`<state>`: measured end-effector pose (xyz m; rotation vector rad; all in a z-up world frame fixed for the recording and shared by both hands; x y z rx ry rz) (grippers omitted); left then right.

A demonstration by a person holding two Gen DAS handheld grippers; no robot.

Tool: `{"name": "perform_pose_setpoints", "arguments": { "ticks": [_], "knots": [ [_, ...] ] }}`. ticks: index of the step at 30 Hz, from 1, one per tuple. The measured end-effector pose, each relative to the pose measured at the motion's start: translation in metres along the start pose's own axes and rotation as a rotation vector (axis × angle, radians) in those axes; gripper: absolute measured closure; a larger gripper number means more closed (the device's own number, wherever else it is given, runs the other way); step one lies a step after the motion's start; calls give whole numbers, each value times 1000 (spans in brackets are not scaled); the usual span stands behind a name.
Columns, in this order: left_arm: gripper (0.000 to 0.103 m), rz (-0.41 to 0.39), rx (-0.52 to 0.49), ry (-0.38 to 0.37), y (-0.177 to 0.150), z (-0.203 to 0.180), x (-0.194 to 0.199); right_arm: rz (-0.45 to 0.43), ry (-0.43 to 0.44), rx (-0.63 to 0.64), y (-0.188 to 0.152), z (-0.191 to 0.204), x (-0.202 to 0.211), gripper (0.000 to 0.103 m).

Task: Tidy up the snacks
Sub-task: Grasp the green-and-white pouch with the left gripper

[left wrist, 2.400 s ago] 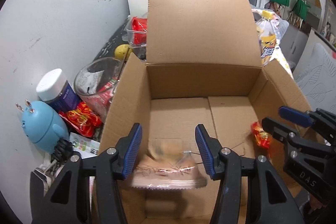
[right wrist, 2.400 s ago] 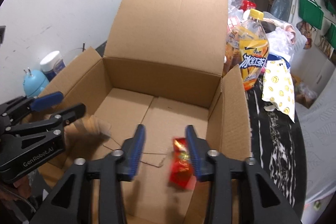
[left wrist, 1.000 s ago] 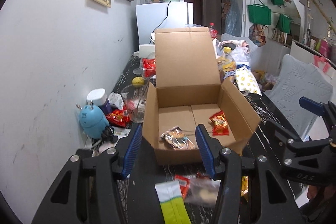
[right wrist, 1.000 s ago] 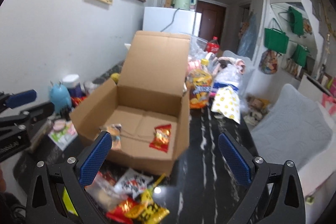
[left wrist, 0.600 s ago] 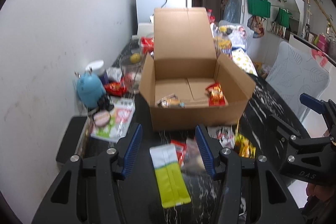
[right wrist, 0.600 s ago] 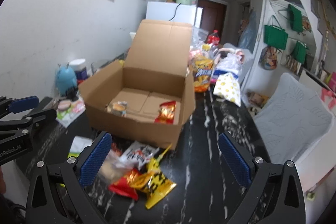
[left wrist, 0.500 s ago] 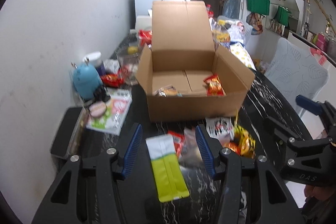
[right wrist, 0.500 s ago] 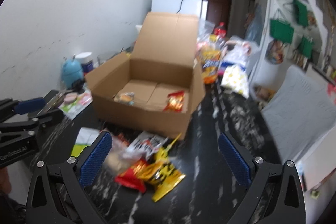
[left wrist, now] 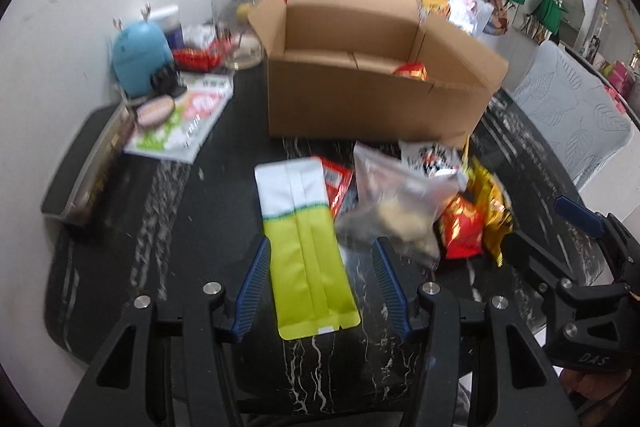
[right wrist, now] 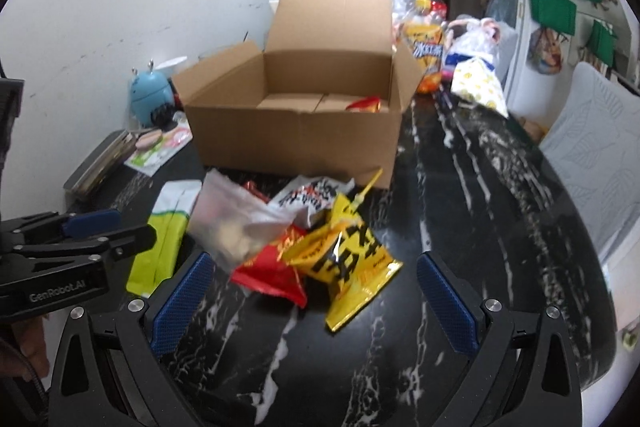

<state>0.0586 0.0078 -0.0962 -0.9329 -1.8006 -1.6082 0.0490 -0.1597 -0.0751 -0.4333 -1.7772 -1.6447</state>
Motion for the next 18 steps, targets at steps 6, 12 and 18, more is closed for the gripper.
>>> {"name": "perform_pose_setpoints", "arguments": {
  "ticks": [6,12,18],
  "knots": [
    [51,65,16,8,-7,2,-24,29,22,-6,-10,-3,-14,0],
    [51,90,20,46,-4,7,-40,41,38,-5,-12,-8,-22,0],
    [51,88,-25,92,0,5,-48,41,48,-8,-8,-15,-27,0]
  ]
}}
Point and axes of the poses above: each gripper's, at about its wrist camera, not at the fingertips, and x roughly against the way its jaws point, z to its left, y to its top, the point moved 5 cm from there along -x, roughly the way its jaws point, and after that the axes turned 2 degrees about x, right-handed, at the moved point
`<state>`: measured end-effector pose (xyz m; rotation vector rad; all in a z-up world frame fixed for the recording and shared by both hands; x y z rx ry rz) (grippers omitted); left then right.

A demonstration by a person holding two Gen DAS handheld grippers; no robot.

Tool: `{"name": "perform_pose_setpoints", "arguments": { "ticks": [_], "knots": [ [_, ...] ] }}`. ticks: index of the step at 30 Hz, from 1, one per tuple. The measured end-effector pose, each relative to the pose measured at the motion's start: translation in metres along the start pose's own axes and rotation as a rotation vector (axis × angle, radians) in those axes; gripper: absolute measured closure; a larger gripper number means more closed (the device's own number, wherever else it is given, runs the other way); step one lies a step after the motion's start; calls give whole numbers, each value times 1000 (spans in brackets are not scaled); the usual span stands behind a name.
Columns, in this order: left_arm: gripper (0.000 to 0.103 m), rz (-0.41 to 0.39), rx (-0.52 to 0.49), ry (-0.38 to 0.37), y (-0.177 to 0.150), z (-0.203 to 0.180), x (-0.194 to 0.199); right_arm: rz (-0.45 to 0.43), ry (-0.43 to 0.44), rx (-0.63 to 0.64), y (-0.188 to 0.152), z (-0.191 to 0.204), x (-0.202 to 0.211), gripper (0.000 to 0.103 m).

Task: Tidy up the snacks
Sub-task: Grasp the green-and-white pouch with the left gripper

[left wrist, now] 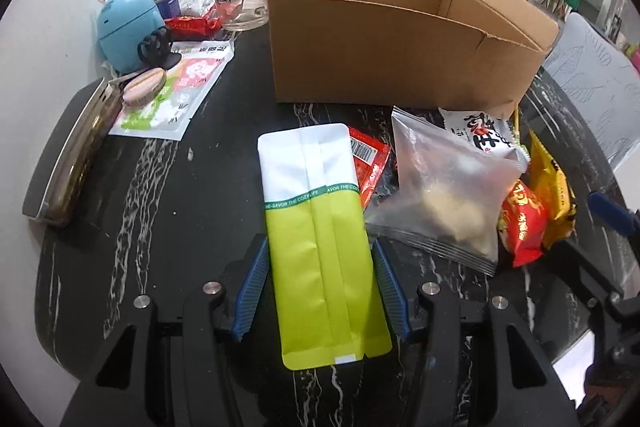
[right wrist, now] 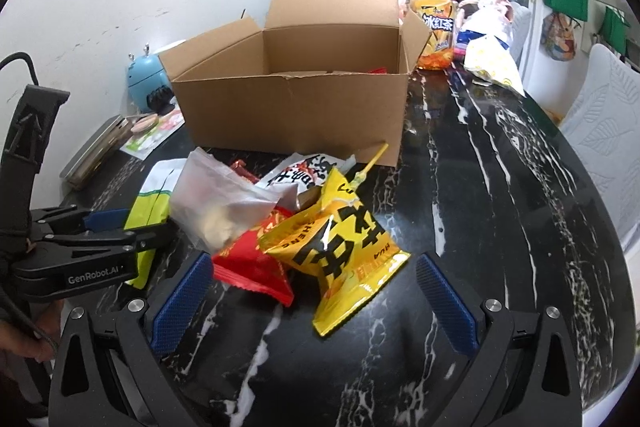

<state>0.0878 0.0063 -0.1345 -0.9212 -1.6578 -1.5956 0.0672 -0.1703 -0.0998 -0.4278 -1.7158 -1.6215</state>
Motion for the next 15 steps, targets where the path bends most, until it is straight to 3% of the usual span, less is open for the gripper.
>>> {"name": "perform_pose_setpoints", "arguments": {
  "ticks": [15],
  "knots": [
    [59,8,12,-35,-4,-1,9,38,31,-74,-3,-27,-10,0]
  ]
}}
Point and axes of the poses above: each gripper's, at about its wrist camera, not at the fingertips, and x roughly against the way its jaws point, z to its left, y to its top, the point moved 5 cm from there along -x, roughly the way its jaws point, and after that the axes turned 2 degrees about x, right-handed, at the moved point
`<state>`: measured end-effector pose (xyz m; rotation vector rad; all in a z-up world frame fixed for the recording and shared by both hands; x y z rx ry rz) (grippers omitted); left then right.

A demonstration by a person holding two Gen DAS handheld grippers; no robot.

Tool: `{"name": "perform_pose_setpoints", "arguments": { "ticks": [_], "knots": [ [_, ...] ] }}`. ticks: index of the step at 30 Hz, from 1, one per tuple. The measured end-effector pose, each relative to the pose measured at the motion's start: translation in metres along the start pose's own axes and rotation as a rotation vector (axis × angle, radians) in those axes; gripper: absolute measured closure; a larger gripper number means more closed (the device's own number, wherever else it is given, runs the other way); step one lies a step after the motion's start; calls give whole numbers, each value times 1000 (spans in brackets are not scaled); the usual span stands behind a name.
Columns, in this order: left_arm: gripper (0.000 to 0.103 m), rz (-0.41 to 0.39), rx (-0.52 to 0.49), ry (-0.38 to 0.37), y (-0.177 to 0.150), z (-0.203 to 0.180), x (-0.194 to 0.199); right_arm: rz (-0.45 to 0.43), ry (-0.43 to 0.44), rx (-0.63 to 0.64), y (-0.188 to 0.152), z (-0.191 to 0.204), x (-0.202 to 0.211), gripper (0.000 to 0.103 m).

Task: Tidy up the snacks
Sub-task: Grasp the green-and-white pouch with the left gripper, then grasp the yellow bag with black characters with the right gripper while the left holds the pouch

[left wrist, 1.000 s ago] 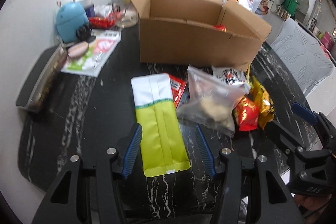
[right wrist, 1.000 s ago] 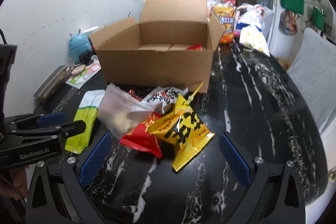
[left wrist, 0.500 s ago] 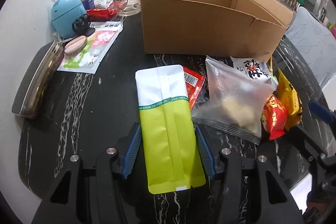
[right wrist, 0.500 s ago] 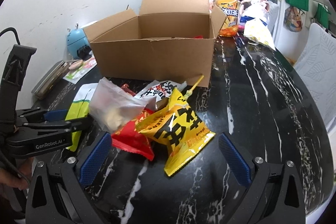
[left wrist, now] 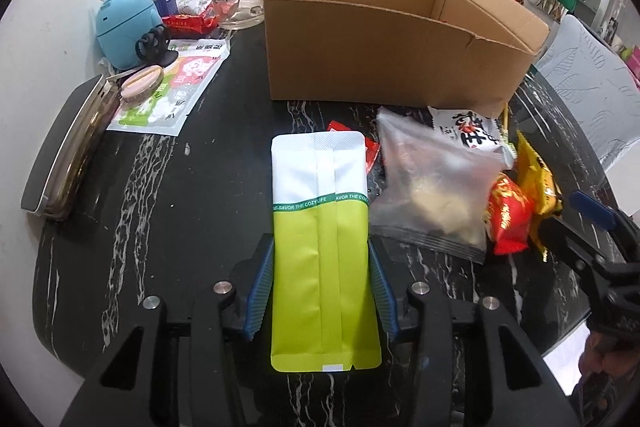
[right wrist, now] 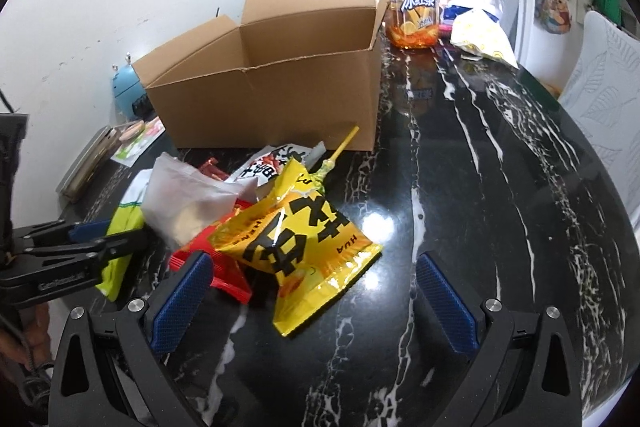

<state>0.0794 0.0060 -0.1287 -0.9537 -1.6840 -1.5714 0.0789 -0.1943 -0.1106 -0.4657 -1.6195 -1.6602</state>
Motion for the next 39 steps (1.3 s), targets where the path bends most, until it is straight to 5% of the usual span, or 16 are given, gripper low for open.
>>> {"name": "perform_pose_setpoints", "arguments": {
  "ticks": [15,22,39],
  "knots": [
    [59,-51,8,7,3,2,21,21,141,72,18,8,-30,0],
    [59,-50,16,3,1,2,23,59,146,107,15,15,-35,43],
    [59,-88,12,-21,-8,0,43,20,114,80,3,18,6,46]
  ]
}}
Point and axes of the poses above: each gripper's, at about its wrist camera, not at the fingertips, and x roughly against the way its jaws point, z to its left, y to its top, the point moved 5 cm from there along -x, roughly the way its jaws point, and after that the axes turned 2 degrees about x, right-handed, at the moved point
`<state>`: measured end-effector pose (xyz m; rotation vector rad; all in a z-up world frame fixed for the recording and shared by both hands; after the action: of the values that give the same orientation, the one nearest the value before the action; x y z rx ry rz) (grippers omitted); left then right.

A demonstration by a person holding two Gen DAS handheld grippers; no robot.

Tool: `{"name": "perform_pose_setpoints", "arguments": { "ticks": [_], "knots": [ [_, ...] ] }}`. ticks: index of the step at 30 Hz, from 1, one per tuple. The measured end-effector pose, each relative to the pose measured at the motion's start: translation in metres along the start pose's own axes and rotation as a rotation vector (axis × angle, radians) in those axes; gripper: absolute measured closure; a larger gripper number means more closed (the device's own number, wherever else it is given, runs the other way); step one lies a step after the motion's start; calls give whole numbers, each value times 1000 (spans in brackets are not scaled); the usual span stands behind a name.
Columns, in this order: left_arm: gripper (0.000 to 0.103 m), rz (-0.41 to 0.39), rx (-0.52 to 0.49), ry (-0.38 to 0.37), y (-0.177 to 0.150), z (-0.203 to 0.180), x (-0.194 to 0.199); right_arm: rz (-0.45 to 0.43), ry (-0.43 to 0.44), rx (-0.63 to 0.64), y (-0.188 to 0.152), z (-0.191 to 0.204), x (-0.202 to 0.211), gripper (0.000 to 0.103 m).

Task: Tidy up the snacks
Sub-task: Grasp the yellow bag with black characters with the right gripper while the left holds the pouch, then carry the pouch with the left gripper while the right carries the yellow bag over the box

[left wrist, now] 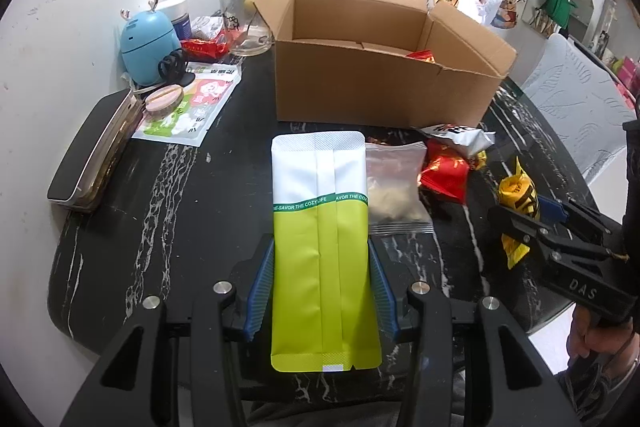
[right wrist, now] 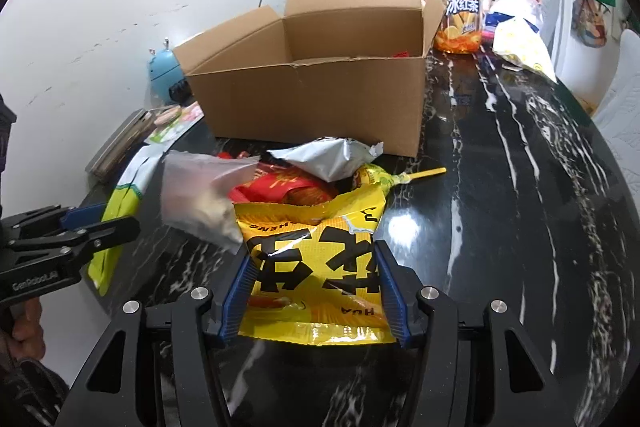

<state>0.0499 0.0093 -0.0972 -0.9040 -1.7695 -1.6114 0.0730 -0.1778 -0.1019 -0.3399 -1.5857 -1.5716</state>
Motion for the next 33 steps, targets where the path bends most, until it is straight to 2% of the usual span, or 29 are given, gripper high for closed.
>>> {"name": "perform_pose_setpoints", "arguments": {
  "ticks": [9,15,24,33],
  "knots": [
    [59,-54,-29,-23,3,-7,23,-22,0,-8,-6,15,31,46],
    [59,-126,-61,-23,23,-12,41,-51,-14,7,7,21,49,46],
    [59,-239,-96,-49,72,-21,65,-114,-5,23,55,22,72,46],
    [59,-323,-110,-54,123,-31,68,-163,-6,49,113,7,70,46]
  ]
}}
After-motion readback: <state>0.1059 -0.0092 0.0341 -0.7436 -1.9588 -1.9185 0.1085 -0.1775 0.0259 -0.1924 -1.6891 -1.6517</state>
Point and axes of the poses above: each gripper's, at about its wrist camera, not at the fingertips, and x roughly against the way its jaws point, z to its left, y to its top, the point moved 5 cm from there along -x, roughly the way its jaws point, and after that the axes turned 2 degrees about x, right-handed, at the moved point
